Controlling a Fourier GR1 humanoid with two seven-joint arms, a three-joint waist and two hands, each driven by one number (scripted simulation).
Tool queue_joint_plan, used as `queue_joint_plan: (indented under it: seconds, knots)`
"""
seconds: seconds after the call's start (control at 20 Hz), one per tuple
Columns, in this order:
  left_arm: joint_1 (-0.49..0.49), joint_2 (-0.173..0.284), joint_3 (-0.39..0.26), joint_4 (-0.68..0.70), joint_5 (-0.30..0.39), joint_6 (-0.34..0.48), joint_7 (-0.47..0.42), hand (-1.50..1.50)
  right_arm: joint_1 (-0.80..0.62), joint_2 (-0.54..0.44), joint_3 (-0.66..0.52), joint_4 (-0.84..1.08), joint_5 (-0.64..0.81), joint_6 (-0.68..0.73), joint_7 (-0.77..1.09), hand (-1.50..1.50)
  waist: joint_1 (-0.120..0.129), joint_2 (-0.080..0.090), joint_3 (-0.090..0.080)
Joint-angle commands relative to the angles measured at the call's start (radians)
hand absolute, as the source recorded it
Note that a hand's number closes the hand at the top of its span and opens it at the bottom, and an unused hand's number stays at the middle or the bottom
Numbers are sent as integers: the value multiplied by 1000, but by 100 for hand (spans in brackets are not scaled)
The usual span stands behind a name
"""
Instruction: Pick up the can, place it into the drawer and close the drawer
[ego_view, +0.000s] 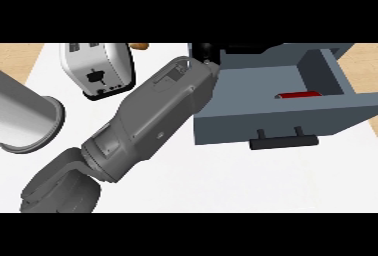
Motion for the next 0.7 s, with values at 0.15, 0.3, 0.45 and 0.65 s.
queue_joint_plan:
  seconds: [0.15,0.3,0.45,0.65]
  knots:
    - [-15,0,-14,-37,24,31,-25,-150,-92,15,159,-23,366,2,-75,-150,40,-4,0]
    - [-57,0,11,-7,44,25,4,-150,-111,39,260,-28,521,-19,-102,-150,35,-1,0]
    - [-17,0,2,-26,45,9,1,-150,-220,18,358,63,687,-72,-84,-150,61,-3,-1]
    - [-32,25,37,26,22,-42,37,-150,-266,24,470,138,877,-143,-122,-150,79,-9,-1]
